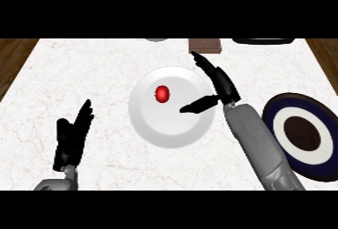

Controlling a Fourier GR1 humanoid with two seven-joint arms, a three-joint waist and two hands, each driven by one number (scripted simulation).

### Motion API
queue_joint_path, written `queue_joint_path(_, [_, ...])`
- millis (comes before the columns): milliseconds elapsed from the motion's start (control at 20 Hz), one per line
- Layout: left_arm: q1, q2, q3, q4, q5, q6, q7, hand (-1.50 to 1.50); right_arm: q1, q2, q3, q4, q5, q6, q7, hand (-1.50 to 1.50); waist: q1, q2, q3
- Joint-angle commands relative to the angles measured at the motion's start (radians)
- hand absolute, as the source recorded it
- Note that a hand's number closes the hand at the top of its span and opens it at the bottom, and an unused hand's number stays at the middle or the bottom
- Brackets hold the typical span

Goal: Pick the tomato from the plate and place it in the plate

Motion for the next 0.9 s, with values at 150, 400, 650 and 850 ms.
queue_joint_path(150, [0.012, -0.004, 0.003, 0.008, -0.012, -0.019, -0.032, 0.0, 0.02, 0.006, -0.037, 0.032, -0.001, 0.057, -0.11, -1.5, 0.003, -0.001, 0.0])
queue_joint_path(400, [0.027, -0.004, 0.012, -0.001, -0.002, -0.04, -0.039, 0.0, -0.008, 0.014, -0.045, 0.128, 0.052, 0.029, -0.181, -1.5, 0.005, 0.0, 0.0])
queue_joint_path(650, [0.019, 0.008, 0.036, 0.0, 0.008, -0.051, -0.029, 0.0, 0.103, 0.048, 0.113, 0.005, 0.012, -0.122, -0.084, -1.5, 0.003, -0.002, -0.001])
queue_joint_path(850, [-0.029, -0.012, 0.019, -0.016, -0.018, -0.029, 0.046, 0.0, 0.035, 0.032, -0.016, 0.106, 0.102, -0.099, -0.121, -1.5, 0.001, -0.001, 0.0])
